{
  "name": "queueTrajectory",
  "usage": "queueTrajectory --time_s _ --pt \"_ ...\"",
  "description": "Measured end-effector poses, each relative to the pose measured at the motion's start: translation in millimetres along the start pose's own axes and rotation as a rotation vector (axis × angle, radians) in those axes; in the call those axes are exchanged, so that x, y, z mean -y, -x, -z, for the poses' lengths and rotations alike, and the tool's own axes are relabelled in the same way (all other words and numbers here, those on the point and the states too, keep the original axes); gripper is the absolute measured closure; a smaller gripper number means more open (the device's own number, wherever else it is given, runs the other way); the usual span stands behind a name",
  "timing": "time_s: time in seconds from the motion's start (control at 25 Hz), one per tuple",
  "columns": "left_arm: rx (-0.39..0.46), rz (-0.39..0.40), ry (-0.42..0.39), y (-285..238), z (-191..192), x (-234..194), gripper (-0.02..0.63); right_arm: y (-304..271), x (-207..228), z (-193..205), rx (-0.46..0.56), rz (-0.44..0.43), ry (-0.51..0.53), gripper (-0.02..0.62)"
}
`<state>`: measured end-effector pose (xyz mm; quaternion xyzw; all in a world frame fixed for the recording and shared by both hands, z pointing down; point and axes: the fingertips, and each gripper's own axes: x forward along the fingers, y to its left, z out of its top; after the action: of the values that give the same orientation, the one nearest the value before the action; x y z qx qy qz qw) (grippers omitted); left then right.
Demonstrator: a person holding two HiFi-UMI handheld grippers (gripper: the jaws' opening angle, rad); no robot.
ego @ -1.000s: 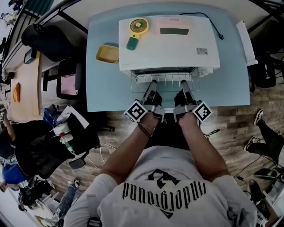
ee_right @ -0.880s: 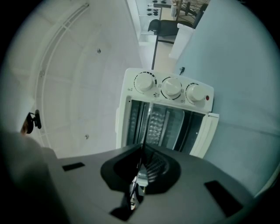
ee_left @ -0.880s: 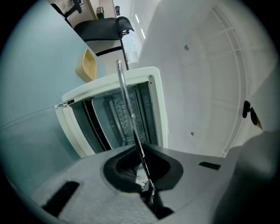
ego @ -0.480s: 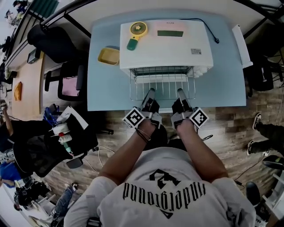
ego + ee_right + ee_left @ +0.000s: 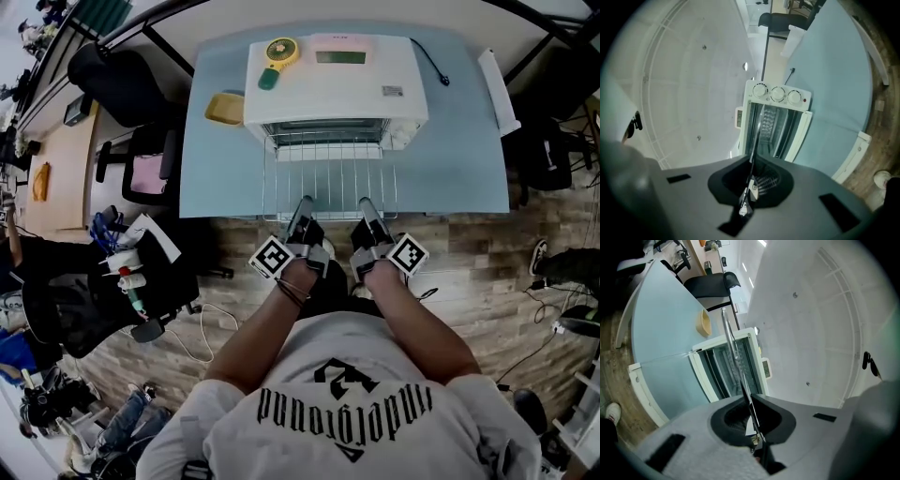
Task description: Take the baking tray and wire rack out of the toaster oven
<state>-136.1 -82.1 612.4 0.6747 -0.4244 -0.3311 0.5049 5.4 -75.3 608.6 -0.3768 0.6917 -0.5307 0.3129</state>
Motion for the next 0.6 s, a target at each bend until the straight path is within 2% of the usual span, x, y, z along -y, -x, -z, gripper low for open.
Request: queueTrajectory --time_s 0.24,0.4,0.6 --pt "0.019 0.013 -0.01 34 24 16 0.601 41 -12 9 -0.027 -0.017 0.038 0.594" --pt "0.014 -0.068 -0.061 55 34 22 0.601 60 -35 3 -0.031 -0.054 0.076 0.594" --pt "0.029 0.101 -0.053 54 50 71 0.601 87 -49 -4 -0.016 -0.055 0.08 0.594"
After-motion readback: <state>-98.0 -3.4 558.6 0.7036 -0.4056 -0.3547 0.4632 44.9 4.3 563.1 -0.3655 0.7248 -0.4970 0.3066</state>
